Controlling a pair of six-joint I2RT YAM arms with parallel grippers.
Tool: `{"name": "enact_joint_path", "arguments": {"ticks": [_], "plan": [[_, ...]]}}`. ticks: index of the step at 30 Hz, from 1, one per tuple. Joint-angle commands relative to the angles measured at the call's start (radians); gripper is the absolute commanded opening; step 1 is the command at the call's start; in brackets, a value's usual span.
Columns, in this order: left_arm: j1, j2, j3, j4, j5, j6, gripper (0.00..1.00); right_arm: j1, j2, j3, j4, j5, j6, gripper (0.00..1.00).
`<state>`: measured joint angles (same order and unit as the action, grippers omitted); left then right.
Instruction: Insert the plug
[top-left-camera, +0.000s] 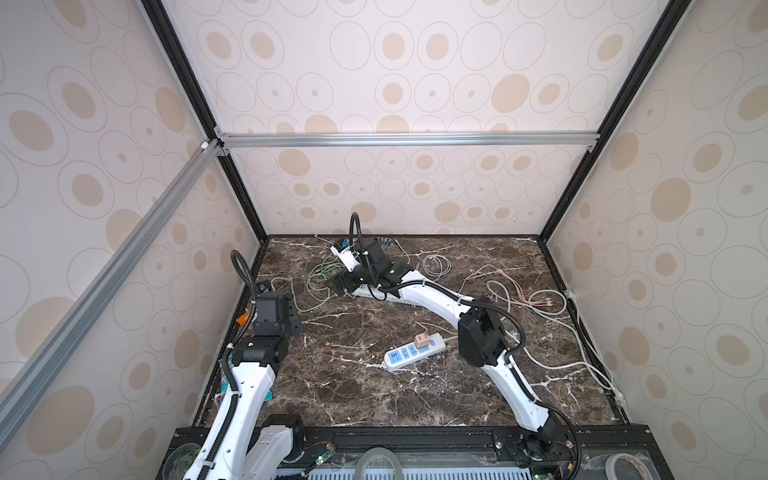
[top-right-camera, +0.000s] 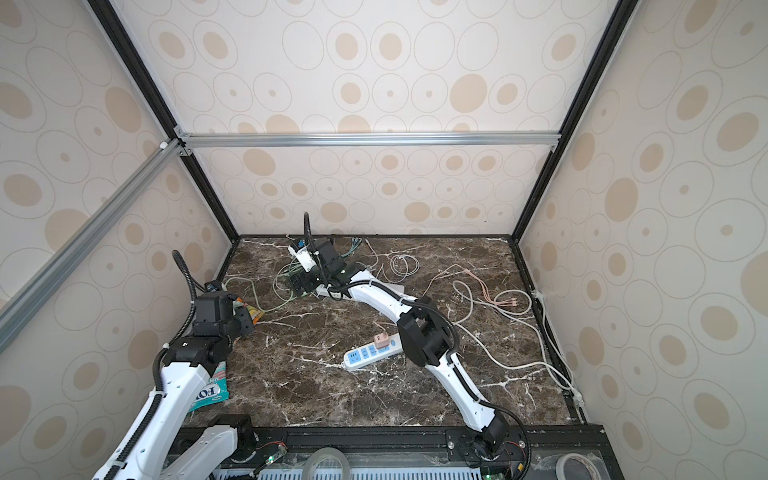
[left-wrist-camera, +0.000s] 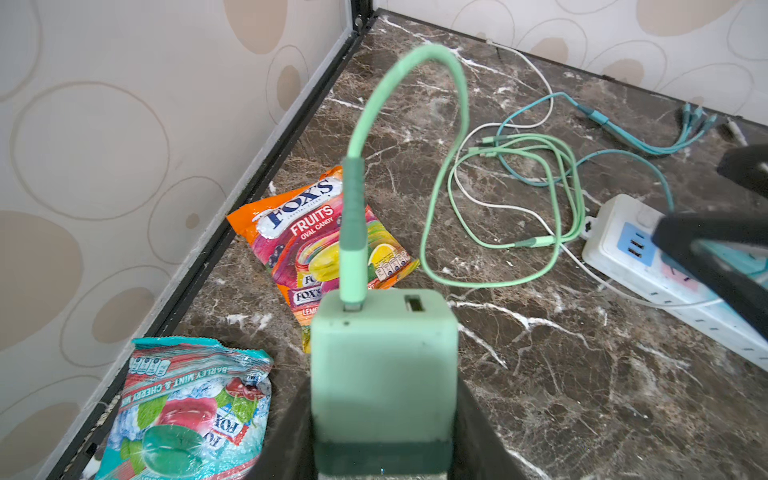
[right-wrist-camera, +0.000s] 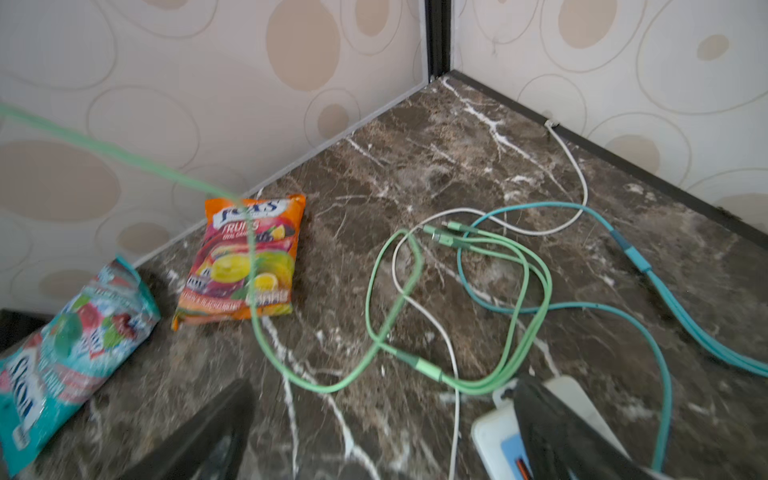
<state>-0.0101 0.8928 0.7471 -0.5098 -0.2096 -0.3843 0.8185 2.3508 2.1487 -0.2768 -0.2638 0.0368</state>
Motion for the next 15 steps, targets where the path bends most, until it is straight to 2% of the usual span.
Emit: {"name": "enact_joint_path", "arguments": {"ticks": [1, 7, 10, 15], "plan": [[-0.001, 0.01, 0.041, 0.017, 0.105, 0.039, 0.0, -0.021, -0.236, -0.134, -0.094, -0.083, -0.1, 0.98], [-0.086, 0.026, 0.017, 0.09, 0.322, 0.107, 0.0, -0.1, -0.452, -0.318, -0.212, -0.147, -0.036, 0.98], [-0.172, 0.046, 0.01, 0.116, 0.358, 0.148, 0.0, -0.158, -0.503, -0.329, -0.339, -0.234, 0.026, 0.99], [-0.291, 0.062, -0.016, 0.201, 0.369, 0.223, 0.0, -0.183, -0.537, -0.345, -0.488, -0.334, 0.069, 0.89]]}}
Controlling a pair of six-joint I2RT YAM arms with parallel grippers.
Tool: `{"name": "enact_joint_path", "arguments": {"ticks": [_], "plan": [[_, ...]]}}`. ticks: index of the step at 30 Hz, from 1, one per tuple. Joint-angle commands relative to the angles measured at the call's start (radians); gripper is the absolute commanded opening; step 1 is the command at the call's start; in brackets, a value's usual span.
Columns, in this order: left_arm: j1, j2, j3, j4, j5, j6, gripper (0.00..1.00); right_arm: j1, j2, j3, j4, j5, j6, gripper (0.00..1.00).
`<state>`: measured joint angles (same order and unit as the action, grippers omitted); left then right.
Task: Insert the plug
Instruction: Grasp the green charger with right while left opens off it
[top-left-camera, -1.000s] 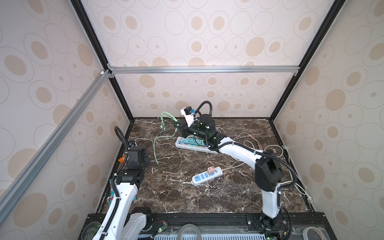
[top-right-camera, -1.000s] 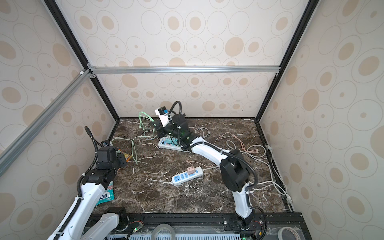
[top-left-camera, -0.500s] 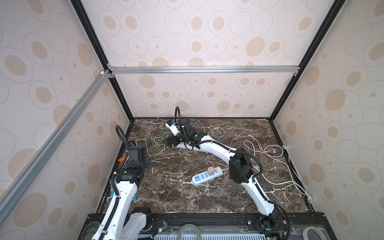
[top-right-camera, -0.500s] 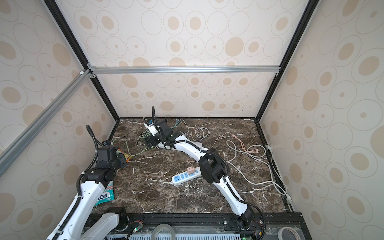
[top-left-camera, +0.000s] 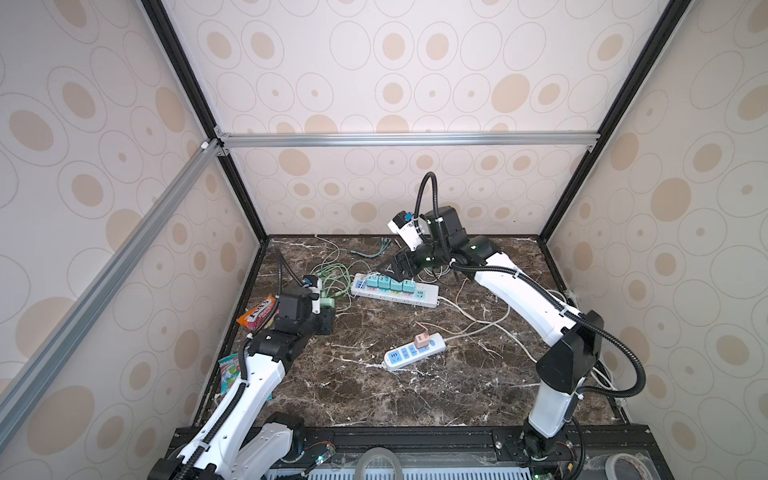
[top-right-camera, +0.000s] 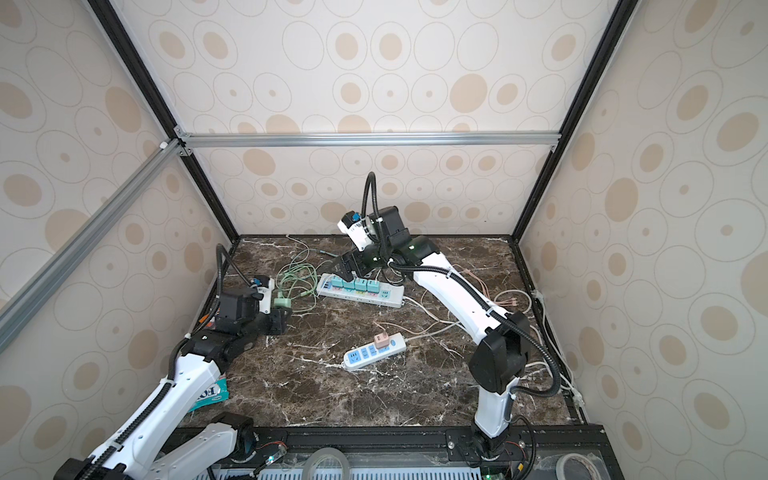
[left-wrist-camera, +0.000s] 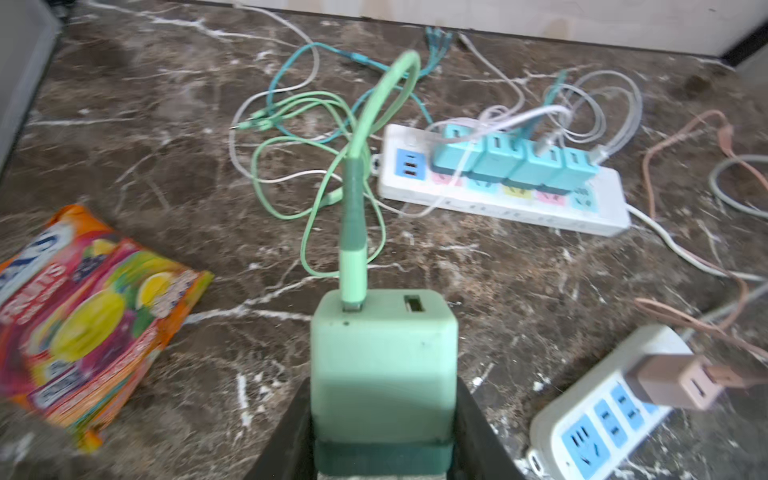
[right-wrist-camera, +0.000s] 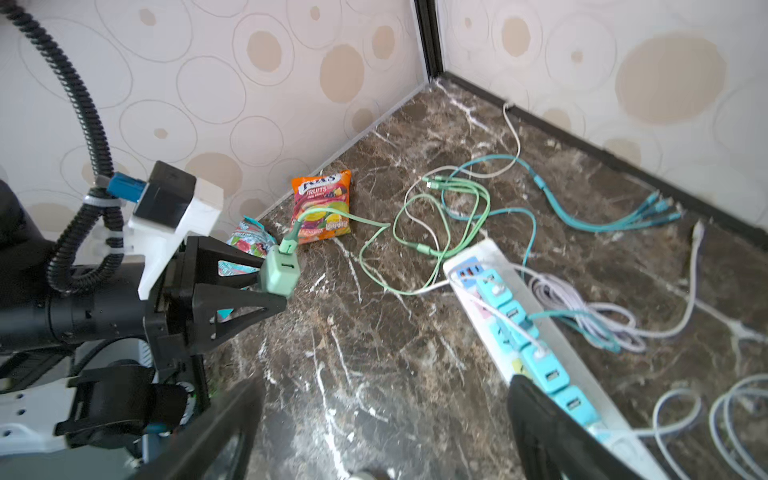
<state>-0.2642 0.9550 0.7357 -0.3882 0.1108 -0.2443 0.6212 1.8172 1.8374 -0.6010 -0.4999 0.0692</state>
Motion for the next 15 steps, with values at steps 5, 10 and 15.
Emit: {"name": "enact_joint_path", "arguments": {"ticks": [5, 10, 15], "plan": [[-0.128, 0.003, -0.056, 0.233, 0.111, 0.199, 0.0, 0.014, -0.016, -0.122, -0.098, -0.211, 0.148, 0.81], [-0.195, 0.034, -0.049, 0.28, 0.096, 0.31, 0.0, 0.018, 0.012, -0.158, -0.024, -0.323, 0.201, 0.76], [-0.239, 0.08, -0.024, 0.275, 0.095, 0.395, 0.0, 0.031, 0.039, -0.159, -0.012, -0.362, 0.189, 0.68]]}}
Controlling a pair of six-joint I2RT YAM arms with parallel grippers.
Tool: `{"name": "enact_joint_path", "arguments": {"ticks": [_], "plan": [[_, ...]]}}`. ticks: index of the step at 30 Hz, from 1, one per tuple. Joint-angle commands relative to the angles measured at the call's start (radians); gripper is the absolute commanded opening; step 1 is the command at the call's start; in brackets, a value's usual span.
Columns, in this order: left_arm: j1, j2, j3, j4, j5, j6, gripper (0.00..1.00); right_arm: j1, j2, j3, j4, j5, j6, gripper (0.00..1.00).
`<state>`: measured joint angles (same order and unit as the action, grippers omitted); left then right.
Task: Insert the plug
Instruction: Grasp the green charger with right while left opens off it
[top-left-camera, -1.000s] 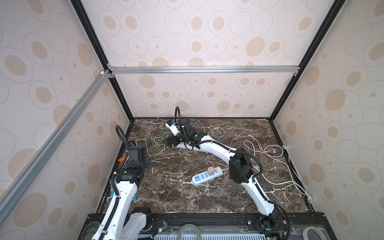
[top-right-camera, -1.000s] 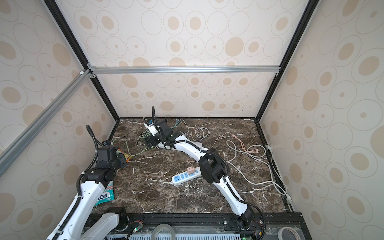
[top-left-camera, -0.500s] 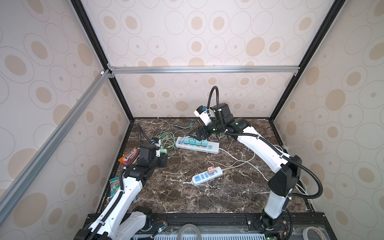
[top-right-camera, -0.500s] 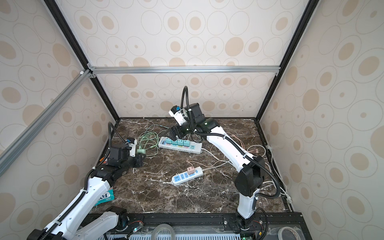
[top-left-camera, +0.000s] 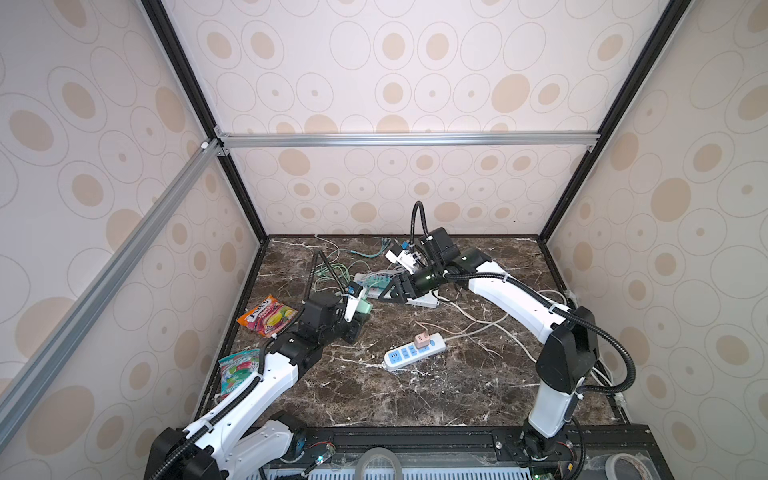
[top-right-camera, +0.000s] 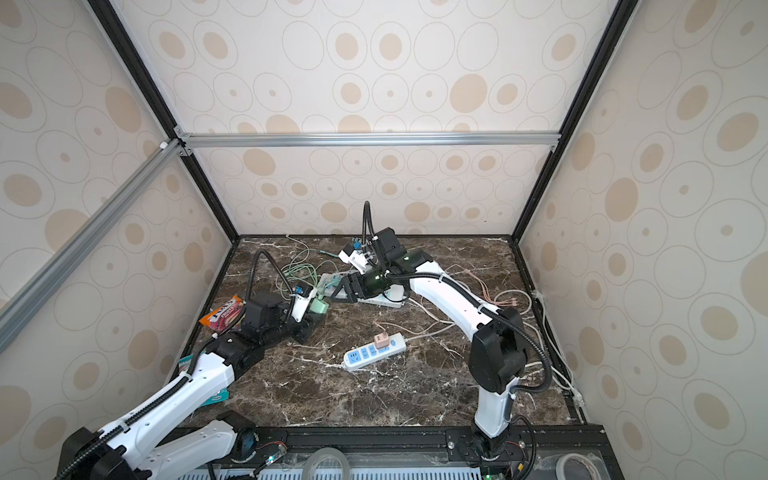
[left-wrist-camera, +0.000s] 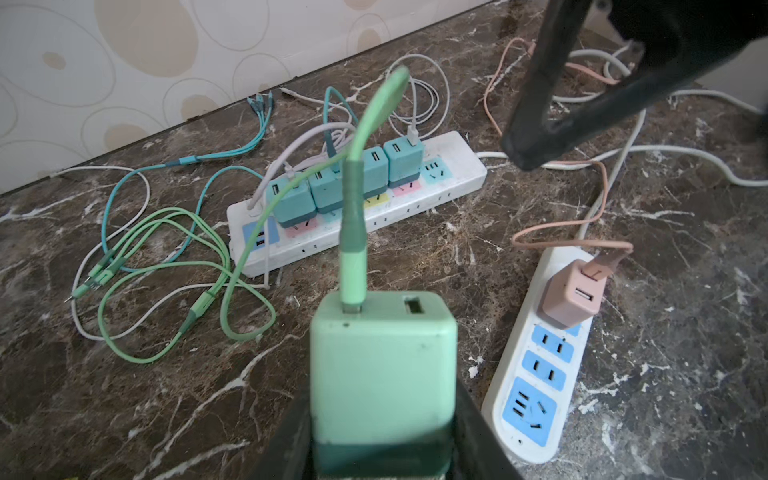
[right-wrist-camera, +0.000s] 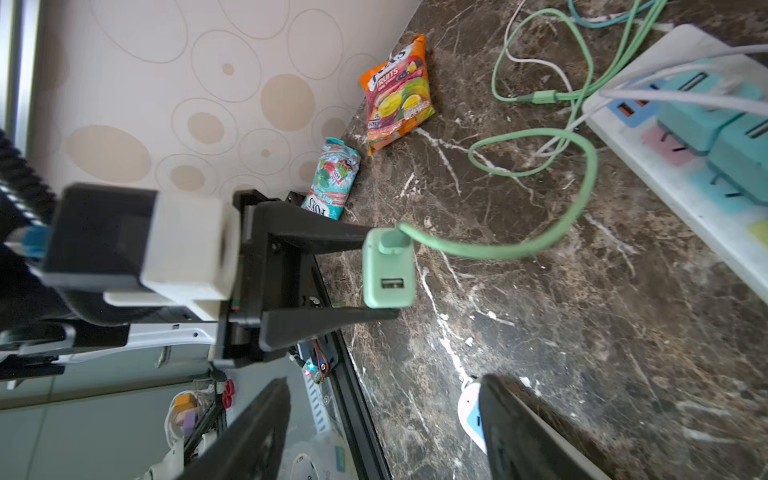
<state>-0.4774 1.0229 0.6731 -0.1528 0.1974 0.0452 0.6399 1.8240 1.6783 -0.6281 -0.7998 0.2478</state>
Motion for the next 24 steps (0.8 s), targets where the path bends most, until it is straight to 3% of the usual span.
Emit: {"name": "enact_joint_path", "arguments": {"ticks": [1, 8, 17, 24], "plan": [[-0.038, 0.014, 0.038, 0.045, 0.004, 0.126, 0.0, 0.014, 0.036, 0.003, 0.012, -0.064, 0.008, 0.65], [-0.117, -0.003, 0.013, 0.108, -0.047, 0.227, 0.0, 0.024, 0.06, 0.011, -0.039, -0.049, -0.024, 0.56], [-0.152, -0.028, -0.003, 0.14, -0.069, 0.259, 0.0, 0.036, 0.07, 0.018, -0.084, -0.041, -0.082, 0.47], [-0.163, -0.026, -0.006, 0.139, -0.084, 0.269, 0.0, 0.042, 0.068, 0.025, -0.071, -0.032, -0.089, 0.27]]}}
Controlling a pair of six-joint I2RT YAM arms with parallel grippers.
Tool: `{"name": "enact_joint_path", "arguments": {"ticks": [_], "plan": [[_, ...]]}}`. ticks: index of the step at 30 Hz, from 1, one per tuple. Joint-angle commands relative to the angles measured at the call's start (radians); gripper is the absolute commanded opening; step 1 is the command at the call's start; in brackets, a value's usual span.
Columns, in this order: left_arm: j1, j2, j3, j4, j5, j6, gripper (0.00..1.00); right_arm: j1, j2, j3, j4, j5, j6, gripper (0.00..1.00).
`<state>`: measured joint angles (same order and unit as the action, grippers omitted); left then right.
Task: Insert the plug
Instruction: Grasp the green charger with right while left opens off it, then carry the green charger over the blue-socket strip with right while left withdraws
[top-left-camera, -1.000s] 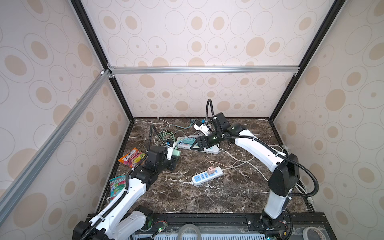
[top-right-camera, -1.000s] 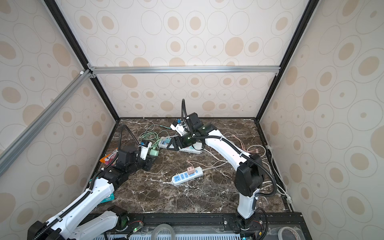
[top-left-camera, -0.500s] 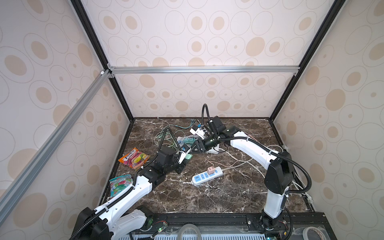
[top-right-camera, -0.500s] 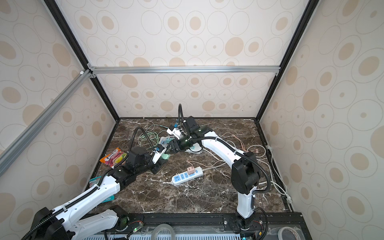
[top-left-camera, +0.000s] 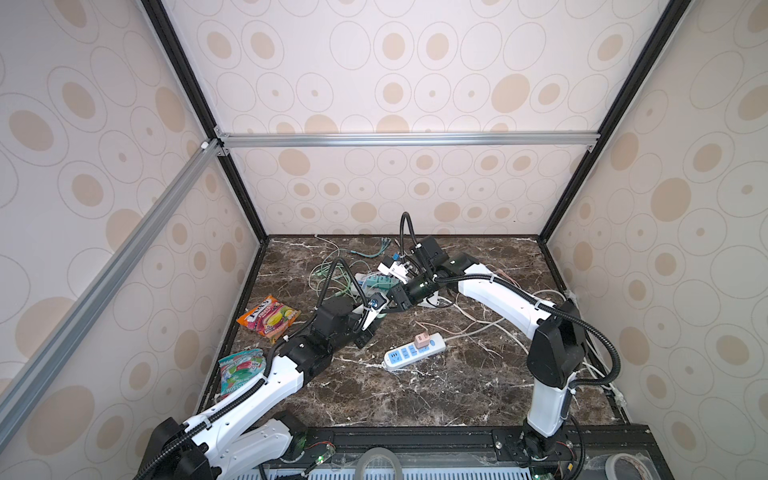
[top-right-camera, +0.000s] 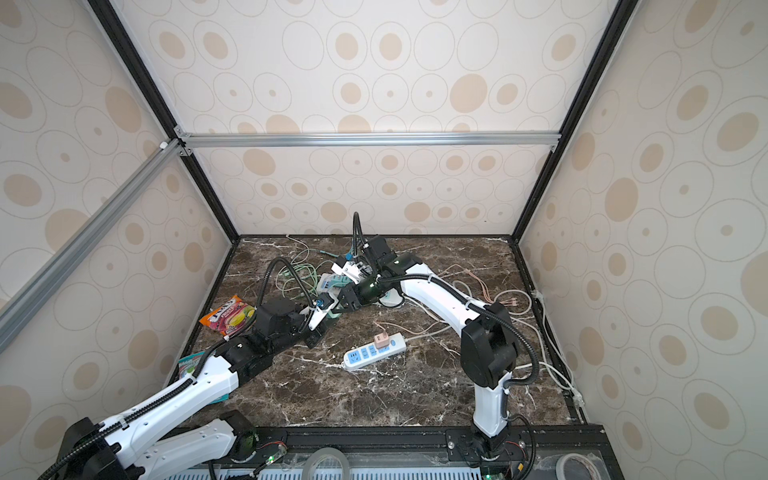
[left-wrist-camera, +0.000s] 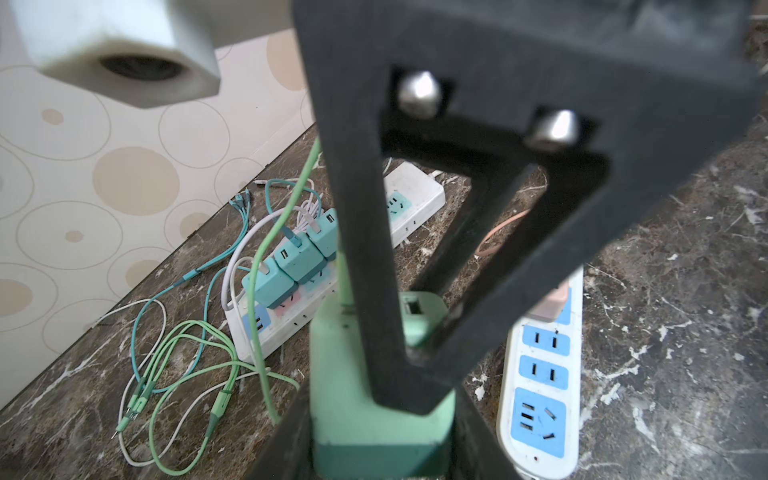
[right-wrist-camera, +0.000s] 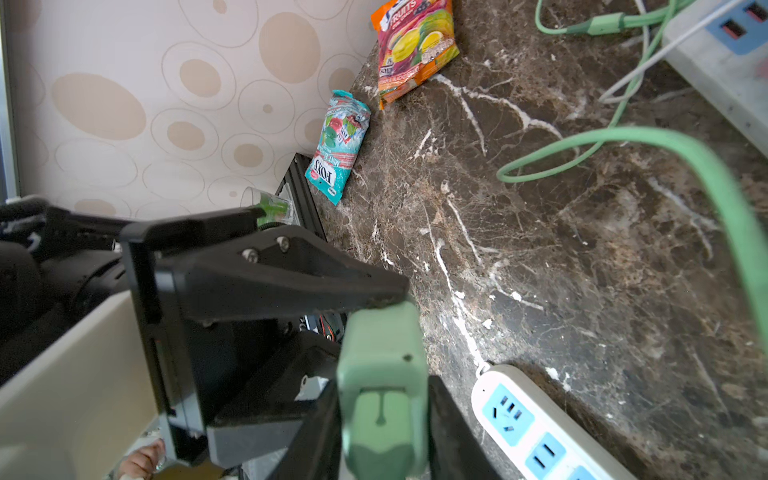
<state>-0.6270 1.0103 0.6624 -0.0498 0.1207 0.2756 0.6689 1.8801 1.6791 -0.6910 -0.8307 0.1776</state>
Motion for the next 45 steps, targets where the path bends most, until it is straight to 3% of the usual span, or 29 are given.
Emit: {"name": "enact_joint_path", "arguments": {"ticks": [1, 9, 11, 13, 15, 19, 24, 31, 36, 45], "plan": [[-0.013, -0.016, 0.003, 0.037, -0.008, 0.037, 0.0, 0.014, 0.009, 0.025, -0.003, 0.003, -0.022, 0.24], [-0.016, -0.047, -0.02, 0.072, 0.005, 0.019, 0.0, 0.015, -0.002, 0.024, -0.021, 0.031, -0.097, 0.0], [-0.016, -0.051, -0.02, 0.076, 0.001, -0.008, 0.23, 0.014, -0.005, 0.031, -0.036, 0.038, -0.134, 0.0], [-0.016, -0.065, -0.027, 0.095, -0.016, -0.051, 0.52, 0.014, -0.014, 0.036, -0.054, 0.051, -0.201, 0.0], [-0.015, -0.092, -0.05, 0.121, -0.039, -0.088, 0.74, 0.014, -0.026, 0.028, -0.074, 0.084, -0.296, 0.0], [-0.014, -0.173, -0.102, 0.185, -0.139, -0.163, 0.98, 0.014, -0.036, -0.001, -0.138, 0.147, -0.509, 0.0], [-0.012, -0.308, -0.208, 0.339, -0.222, -0.22, 0.98, 0.039, -0.043, -0.068, -0.178, 0.228, -0.773, 0.0], [-0.012, -0.36, -0.248, 0.396, -0.515, -0.293, 0.98, 0.076, 0.025, -0.041, -0.296, 0.39, -1.009, 0.0], [-0.007, -0.363, -0.254, 0.394, -0.724, -0.323, 0.98, 0.102, 0.062, -0.024, -0.324, 0.454, -1.11, 0.0], [0.007, -0.462, -0.291, 0.405, -0.867, -0.408, 0.98, 0.153, 0.132, 0.021, -0.328, 0.478, -1.243, 0.0]]}}
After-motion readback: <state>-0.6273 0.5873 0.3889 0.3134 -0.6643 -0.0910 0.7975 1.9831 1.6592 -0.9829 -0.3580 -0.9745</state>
